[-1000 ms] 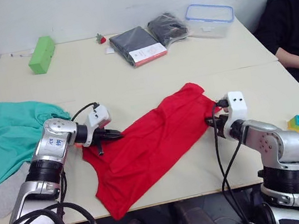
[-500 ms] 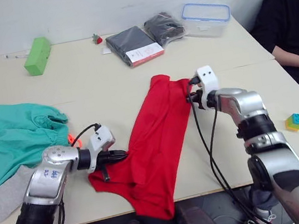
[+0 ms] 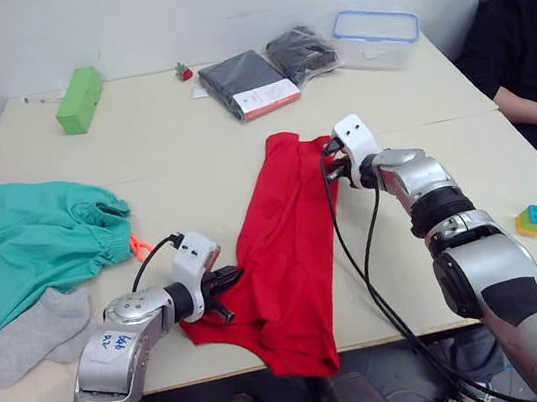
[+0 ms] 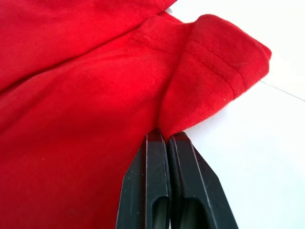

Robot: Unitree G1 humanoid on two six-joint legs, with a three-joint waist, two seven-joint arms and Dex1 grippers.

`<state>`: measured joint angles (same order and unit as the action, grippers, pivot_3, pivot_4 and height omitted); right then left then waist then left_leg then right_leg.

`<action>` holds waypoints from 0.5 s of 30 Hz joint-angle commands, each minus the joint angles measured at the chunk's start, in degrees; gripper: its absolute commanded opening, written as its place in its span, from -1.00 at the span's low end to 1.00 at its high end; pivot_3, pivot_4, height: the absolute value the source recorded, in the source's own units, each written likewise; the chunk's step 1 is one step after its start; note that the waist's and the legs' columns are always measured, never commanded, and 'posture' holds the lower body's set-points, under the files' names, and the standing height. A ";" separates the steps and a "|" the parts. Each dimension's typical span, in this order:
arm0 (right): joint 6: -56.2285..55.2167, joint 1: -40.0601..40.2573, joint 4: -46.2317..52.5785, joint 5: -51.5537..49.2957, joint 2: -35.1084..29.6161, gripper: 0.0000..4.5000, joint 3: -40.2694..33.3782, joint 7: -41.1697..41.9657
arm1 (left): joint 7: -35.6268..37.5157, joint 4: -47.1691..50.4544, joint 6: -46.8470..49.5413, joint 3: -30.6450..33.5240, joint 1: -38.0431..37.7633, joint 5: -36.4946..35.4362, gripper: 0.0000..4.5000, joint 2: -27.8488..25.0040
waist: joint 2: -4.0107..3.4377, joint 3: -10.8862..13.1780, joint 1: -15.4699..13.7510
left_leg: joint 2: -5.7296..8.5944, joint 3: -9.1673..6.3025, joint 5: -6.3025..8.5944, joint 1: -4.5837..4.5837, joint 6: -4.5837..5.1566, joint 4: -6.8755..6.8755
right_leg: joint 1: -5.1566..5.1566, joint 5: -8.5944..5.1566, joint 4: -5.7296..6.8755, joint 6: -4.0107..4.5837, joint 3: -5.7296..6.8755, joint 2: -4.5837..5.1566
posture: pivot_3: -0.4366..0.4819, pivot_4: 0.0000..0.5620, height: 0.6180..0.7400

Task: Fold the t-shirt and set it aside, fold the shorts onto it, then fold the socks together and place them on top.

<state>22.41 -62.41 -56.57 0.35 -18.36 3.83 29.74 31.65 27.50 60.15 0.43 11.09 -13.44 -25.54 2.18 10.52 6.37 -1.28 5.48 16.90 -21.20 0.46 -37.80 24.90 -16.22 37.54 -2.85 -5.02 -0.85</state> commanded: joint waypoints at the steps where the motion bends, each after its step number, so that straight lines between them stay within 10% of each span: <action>1: -0.69 0.39 1.80 0.31 -0.78 -1.00 -0.27 0.91 | -3.58 -1.07 1.58 2.31 1.01 0.43 -0.99 -0.24 | 0.00 0.00 0.15 | 0.00 -0.02 -0.03 0.01 -0.01 0.00 | -0.02 0.00 -0.01 0.00 0.00 0.00 | -0.05 -0.47 1.00; 15: 12.01 14.73 34.55 -3.07 -9.06 0.98 -1.53 8.93 | 6.30 -9.31 -6.28 6.11 5.55 -5.13 0.69 -12.33 | -0.01 0.01 -0.14 | 0.02 -0.01 -0.11 -0.25 -0.27 0.60 | 0.49 -0.03 -0.13 0.08 0.02 0.00 | -0.05 -0.47 1.00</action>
<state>32.17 -48.24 -28.86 -1.17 -26.16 3.70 37.25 36.13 18.75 56.61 5.65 15.54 -18.01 -36.72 2.16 10.52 6.24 -1.27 5.48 16.80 -21.48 0.16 -37.15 25.44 -16.28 37.40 -2.75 -5.00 -0.84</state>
